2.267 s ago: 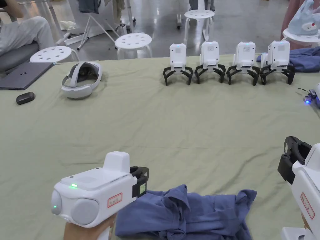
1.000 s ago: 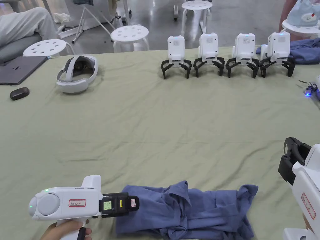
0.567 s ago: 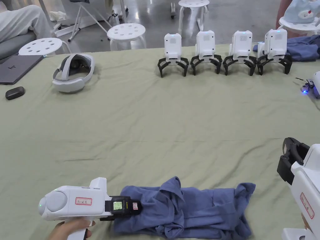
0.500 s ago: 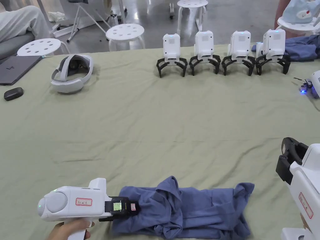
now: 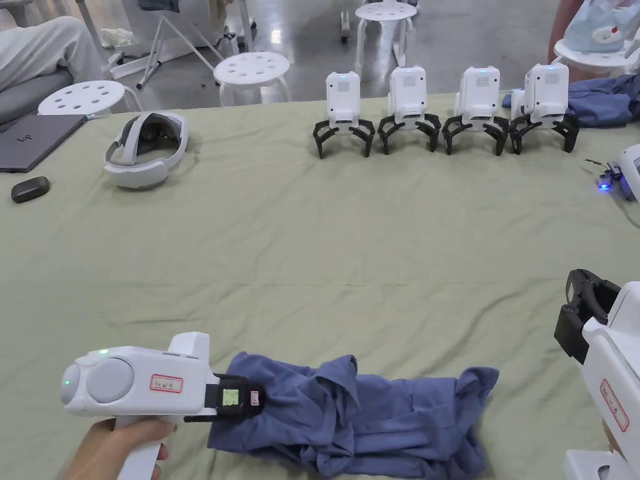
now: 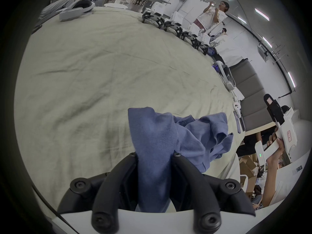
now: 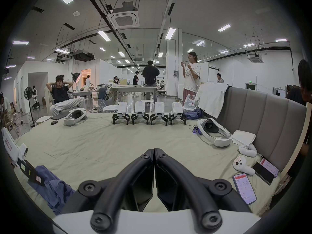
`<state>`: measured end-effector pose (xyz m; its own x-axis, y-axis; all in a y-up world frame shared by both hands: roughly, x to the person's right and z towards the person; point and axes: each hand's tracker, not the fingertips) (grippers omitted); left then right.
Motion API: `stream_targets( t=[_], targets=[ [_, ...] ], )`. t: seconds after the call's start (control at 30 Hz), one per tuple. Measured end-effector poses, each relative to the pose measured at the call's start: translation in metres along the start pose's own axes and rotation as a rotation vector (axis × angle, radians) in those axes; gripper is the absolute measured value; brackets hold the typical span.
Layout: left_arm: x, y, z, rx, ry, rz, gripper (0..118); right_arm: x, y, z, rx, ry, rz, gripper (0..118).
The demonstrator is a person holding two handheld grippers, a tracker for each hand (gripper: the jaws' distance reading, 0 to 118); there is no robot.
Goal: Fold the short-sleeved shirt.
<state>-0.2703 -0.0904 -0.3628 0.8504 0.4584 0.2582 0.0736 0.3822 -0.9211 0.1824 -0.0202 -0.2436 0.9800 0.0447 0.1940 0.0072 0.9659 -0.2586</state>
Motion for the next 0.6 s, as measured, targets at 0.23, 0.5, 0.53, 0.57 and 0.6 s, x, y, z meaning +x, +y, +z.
stream_targets(
  t=[0.23,0.5,0.53,0.57,0.6],
  targets=[
    [-0.029,0.006,0.049,0.017,0.095,0.019,22,0.001,-0.001,0.001,0.004,-0.003,-0.004,4],
    [-0.048,0.005,0.078,0.015,0.223,0.081,22,-0.002,-0.002,-0.002,0.002,0.006,-0.002,4],
    [-0.042,0.006,0.077,0.012,0.234,0.085,22,-0.002,-0.002,-0.002,0.003,0.006,-0.002,4],
    [-0.036,0.007,0.076,0.011,0.244,0.082,22,-0.002,-0.002,-0.002,0.003,0.006,-0.002,4],
    [-0.029,0.010,0.074,0.004,0.264,0.087,22,-0.003,-0.002,-0.002,0.001,0.009,-0.002,4]
  ],
)
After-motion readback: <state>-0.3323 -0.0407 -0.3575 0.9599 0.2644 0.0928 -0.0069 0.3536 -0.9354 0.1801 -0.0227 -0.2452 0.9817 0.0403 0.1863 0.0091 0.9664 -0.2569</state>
